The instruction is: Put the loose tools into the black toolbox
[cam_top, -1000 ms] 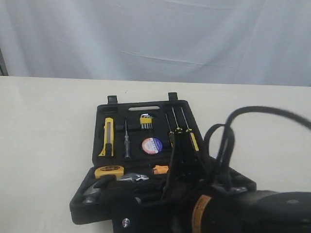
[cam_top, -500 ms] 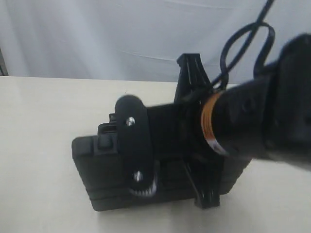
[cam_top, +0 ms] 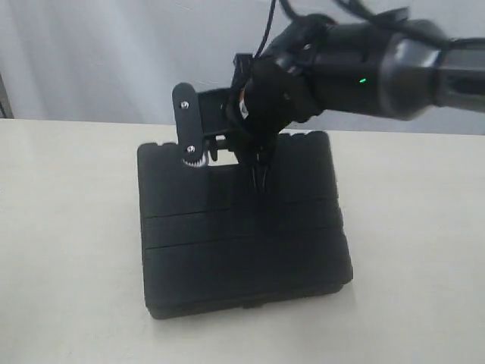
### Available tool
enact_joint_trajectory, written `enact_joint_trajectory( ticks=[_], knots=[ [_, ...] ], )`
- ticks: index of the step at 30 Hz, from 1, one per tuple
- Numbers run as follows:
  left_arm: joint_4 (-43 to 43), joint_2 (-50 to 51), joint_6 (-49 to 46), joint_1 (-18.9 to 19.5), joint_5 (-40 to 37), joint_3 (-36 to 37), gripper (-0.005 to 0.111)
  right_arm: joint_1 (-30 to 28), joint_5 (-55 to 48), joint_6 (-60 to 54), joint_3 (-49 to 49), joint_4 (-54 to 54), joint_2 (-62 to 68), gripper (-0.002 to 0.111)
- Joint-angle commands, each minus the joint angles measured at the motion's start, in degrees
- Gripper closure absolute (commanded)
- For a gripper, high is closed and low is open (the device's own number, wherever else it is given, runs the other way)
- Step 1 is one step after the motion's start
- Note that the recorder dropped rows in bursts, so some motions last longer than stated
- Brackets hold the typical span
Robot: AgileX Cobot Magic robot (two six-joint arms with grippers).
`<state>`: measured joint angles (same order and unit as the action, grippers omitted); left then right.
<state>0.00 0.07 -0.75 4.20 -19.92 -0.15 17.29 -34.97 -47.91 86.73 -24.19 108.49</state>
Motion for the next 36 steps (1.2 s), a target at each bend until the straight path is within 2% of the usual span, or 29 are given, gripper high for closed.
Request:
enact_joint_trajectory(
  ticks=[1,10,25,36],
  knots=[
    [0.0,-0.07,0.33,-0.27,0.31,0.15,0.107,-1.17,-0.39,-2.78,4.11,3.64,9.33,0.109],
    [0.0,-0.07,0.33,-0.27,0.31,0.15,0.107,-1.71,-0.02,-2.75,7.96,5.42,21.28,0.109],
    [0.0,-0.07,0.33,-0.27,0.31,0.15,0.107,-1.71,-0.91,-2.88,7.76,9.26,23.07,0.109],
    [0.0,-0.07,0.33,-0.27,0.31,0.15,0.107,-1.71,3.21,-2.73,7.87,7.7,19.56,0.109]
  ],
)
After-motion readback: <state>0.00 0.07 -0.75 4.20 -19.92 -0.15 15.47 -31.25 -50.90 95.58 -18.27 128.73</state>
